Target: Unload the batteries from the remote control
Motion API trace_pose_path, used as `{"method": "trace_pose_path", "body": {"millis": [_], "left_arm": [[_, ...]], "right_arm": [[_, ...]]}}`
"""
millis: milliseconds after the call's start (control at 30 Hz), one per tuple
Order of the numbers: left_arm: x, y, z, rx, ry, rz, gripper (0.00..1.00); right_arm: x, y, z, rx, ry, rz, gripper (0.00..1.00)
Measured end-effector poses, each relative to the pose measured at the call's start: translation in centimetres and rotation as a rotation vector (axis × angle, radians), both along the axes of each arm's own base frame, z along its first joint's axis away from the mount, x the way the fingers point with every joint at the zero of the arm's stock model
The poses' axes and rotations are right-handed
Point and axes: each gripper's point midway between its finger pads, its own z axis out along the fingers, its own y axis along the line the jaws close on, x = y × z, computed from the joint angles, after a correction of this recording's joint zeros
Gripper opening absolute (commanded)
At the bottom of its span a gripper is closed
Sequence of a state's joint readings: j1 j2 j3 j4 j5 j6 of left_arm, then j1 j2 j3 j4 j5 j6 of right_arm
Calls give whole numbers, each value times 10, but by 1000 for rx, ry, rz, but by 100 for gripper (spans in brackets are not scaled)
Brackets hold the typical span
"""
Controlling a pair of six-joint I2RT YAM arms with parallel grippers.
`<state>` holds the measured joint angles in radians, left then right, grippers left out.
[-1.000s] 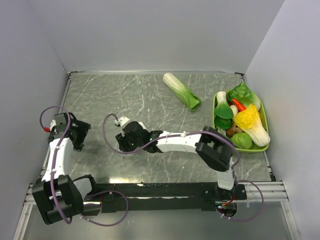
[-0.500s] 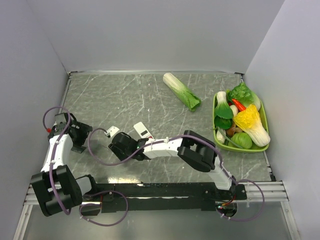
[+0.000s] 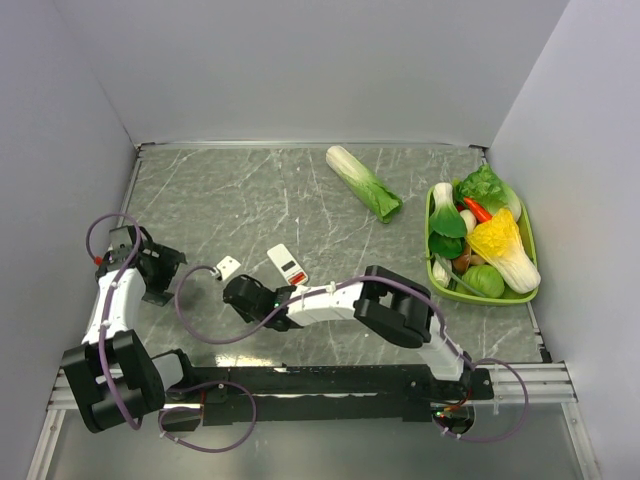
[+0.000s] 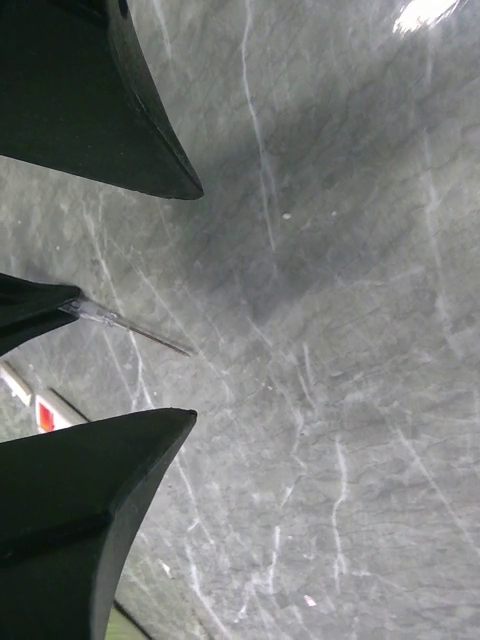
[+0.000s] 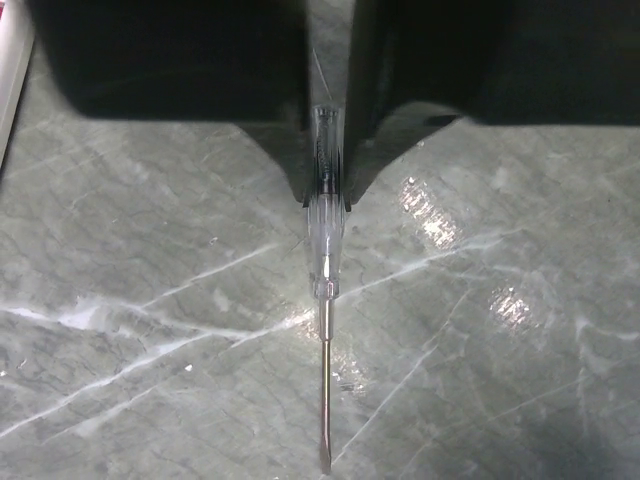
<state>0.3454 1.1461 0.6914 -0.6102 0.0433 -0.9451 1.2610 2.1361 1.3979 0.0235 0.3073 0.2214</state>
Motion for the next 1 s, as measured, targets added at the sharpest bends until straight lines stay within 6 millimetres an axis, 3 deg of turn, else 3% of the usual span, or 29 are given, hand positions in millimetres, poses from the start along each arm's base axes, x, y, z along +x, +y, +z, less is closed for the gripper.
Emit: {"method": "trace_pose_path", "body": {"millis": [200, 367, 500, 667, 800, 1000], "left_arm": [[4, -17, -3, -78, -43, -58, 89], [3, -47, -8, -201, -113, -153, 91], [9, -68, 6, -251, -234, -241, 90], [23, -92, 34, -265, -414, -384, 89], [27, -115, 49, -268, -502, -494, 88], [30, -145, 59, -291, -560, -610, 78]], "right_arm": [[-2, -12, 2, 2, 1, -17, 0], [-10, -41, 13, -18, 25, -22, 0], [-7, -51, 40, 39, 36, -28, 0], [12, -56, 72, 146, 60, -57, 0], [21, -68, 68, 165, 89, -81, 0], [13, -75, 61, 174, 140, -76, 0]]}}
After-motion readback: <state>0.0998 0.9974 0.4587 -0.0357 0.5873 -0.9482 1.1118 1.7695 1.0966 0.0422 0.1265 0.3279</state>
